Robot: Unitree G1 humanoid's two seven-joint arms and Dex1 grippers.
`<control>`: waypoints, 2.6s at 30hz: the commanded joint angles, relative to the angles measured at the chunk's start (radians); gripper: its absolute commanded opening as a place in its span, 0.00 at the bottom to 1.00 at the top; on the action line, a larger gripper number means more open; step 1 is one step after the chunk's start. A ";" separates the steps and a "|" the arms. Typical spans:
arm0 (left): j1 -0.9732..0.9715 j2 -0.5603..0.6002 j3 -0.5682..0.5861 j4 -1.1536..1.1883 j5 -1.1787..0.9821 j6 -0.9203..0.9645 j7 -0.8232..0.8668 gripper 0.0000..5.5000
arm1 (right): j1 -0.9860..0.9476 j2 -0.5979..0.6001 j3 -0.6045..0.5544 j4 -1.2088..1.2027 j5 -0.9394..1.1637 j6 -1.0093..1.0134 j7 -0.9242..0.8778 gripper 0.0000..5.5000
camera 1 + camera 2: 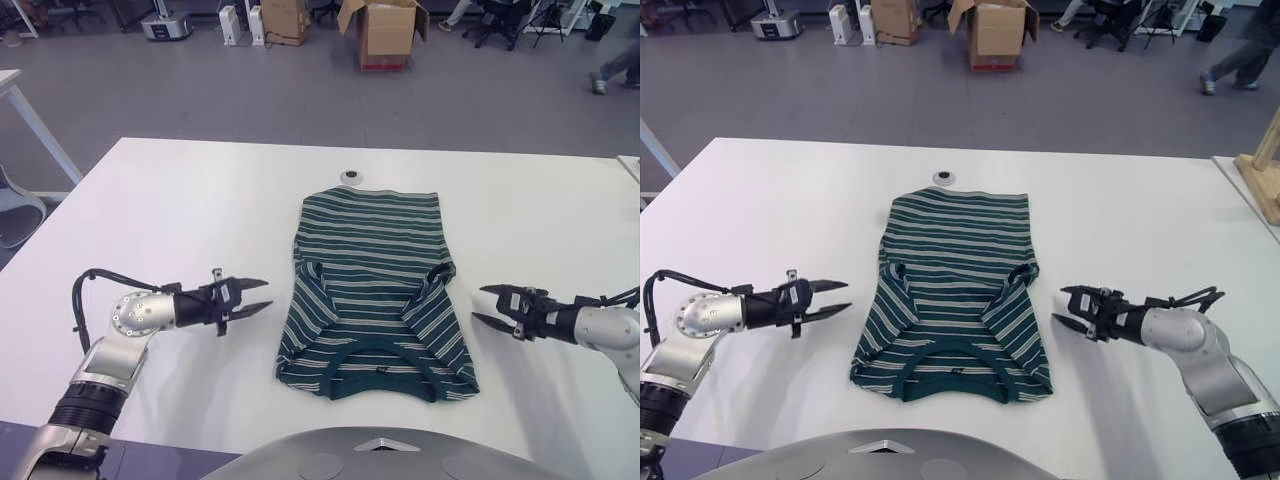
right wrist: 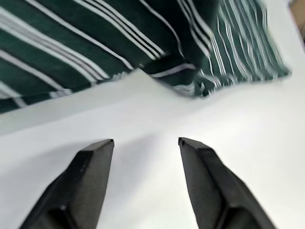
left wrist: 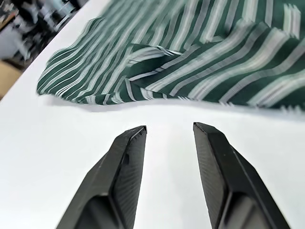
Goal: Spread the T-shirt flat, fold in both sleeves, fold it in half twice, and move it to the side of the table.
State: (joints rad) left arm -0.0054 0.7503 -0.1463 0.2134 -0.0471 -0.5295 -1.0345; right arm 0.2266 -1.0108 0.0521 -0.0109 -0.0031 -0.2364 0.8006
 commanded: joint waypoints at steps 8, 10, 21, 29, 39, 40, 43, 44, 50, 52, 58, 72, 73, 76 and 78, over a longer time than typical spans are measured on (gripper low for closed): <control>-0.070 -0.033 -0.114 0.303 0.547 -0.850 0.233 0.32 | 0.049 -0.043 0.098 0.275 -0.317 -0.836 -0.136 0.45; -0.102 -0.050 -0.147 0.345 0.628 -0.840 0.277 0.32 | 0.031 -0.018 0.114 0.299 -0.346 -0.842 -0.159 0.45; -0.238 -0.050 -0.379 0.528 0.642 -0.792 0.322 0.14 | -0.071 0.038 0.253 0.301 -0.438 -0.869 -0.172 0.11; -0.227 0.087 -0.583 0.318 0.074 -0.478 -0.109 0.01 | 0.006 -0.030 0.314 0.077 -0.015 -0.478 0.021 0.01; -0.055 0.451 -0.485 -0.308 -0.387 0.127 -0.385 0.00 | 0.157 -0.351 0.203 -0.486 0.760 0.423 0.368 0.01; -0.043 0.486 -0.458 -0.371 -0.462 0.240 -0.393 0.00 | 0.152 -0.372 0.167 -0.495 0.838 0.495 0.397 0.01; -0.127 0.504 -0.364 -0.462 -0.768 0.675 -0.395 0.00 | 0.003 -0.349 0.079 -0.413 1.042 0.712 0.441 0.01; -0.167 0.476 -0.334 -0.447 -0.828 0.768 -0.390 0.00 | -0.060 -0.324 0.068 -0.375 1.075 0.765 0.440 0.01; -0.510 0.146 -0.250 0.045 -0.817 1.081 -0.354 0.00 | -0.658 0.022 0.196 0.119 0.919 1.004 0.414 0.01; -0.608 0.026 -0.266 0.324 -0.677 1.019 -0.340 0.00 | -0.809 0.150 0.257 0.367 0.775 0.980 0.414 0.01; -0.839 -0.291 -0.116 0.927 -0.475 0.772 -0.105 0.00 | -1.055 0.438 0.221 1.005 0.491 0.766 0.275 0.01; -0.819 -0.401 0.058 1.062 -0.177 0.555 0.332 0.21 | -1.123 0.597 -0.128 1.153 0.402 0.538 0.019 0.31; -0.830 -0.414 0.110 1.054 -0.221 0.634 0.312 0.21 | -1.092 0.599 -0.123 1.097 0.389 0.513 0.024 0.31; -0.866 -0.416 0.233 1.050 -0.321 0.913 0.292 0.21 | -0.920 0.594 -0.071 0.778 0.376 0.522 0.108 0.31; -0.880 -0.394 0.295 1.037 -0.359 1.050 0.316 0.21 | -0.728 0.562 0.039 0.464 0.377 0.582 0.210 0.31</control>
State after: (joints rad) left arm -0.8598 0.3390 0.0958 1.2542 -0.3809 0.3835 -0.7425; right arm -0.6676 -0.4201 -0.0101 0.7305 0.3863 0.2861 0.9209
